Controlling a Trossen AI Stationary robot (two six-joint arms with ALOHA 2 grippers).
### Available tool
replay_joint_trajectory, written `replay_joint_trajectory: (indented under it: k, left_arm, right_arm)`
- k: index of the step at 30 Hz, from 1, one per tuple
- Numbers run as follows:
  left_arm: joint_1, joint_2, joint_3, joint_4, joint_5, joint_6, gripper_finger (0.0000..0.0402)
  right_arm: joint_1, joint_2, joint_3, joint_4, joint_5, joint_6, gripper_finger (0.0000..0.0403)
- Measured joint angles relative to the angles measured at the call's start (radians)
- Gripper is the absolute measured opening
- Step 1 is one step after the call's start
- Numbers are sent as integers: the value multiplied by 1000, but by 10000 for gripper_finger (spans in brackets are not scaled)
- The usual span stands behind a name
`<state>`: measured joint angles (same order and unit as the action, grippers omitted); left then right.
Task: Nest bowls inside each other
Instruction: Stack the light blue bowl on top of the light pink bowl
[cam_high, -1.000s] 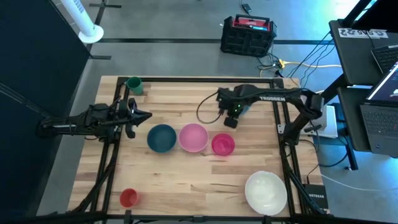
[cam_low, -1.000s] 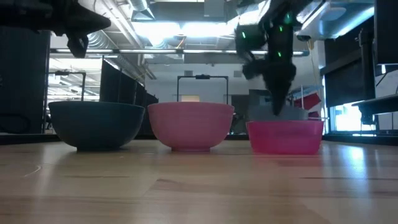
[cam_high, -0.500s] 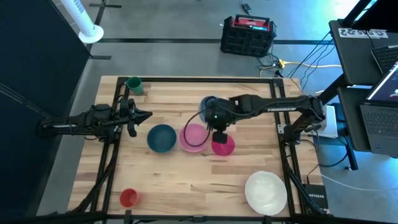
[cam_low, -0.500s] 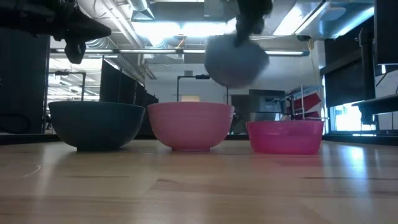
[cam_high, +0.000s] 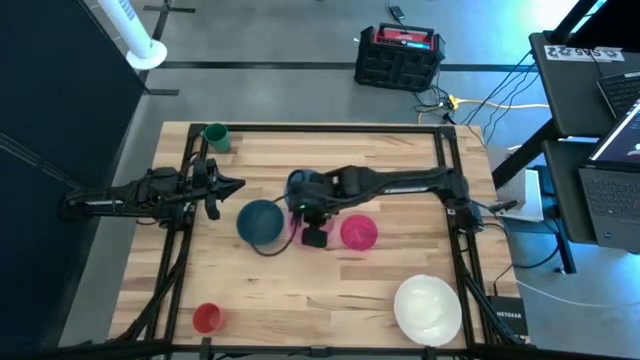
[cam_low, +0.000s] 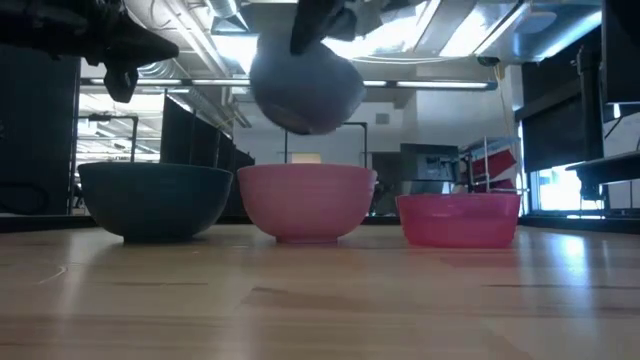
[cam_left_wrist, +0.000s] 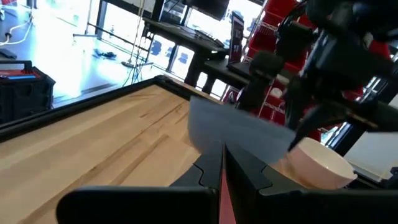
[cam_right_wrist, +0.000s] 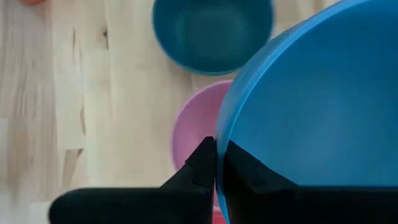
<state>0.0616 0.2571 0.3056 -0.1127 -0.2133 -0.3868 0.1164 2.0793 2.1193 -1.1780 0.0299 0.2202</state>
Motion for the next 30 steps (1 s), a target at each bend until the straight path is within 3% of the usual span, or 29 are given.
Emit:
replay_joint_trajectory:
  k: [8, 30]
  left_arm:
    - [0, 0, 0, -11, 0, -6, 0]
    - [0, 0, 0, -11, 0, 1, 0]
  right_arm:
    - [16, 115, 79, -42, -46, 46, 0]
    - [21, 115, -112, 88, -67, 104, 0]
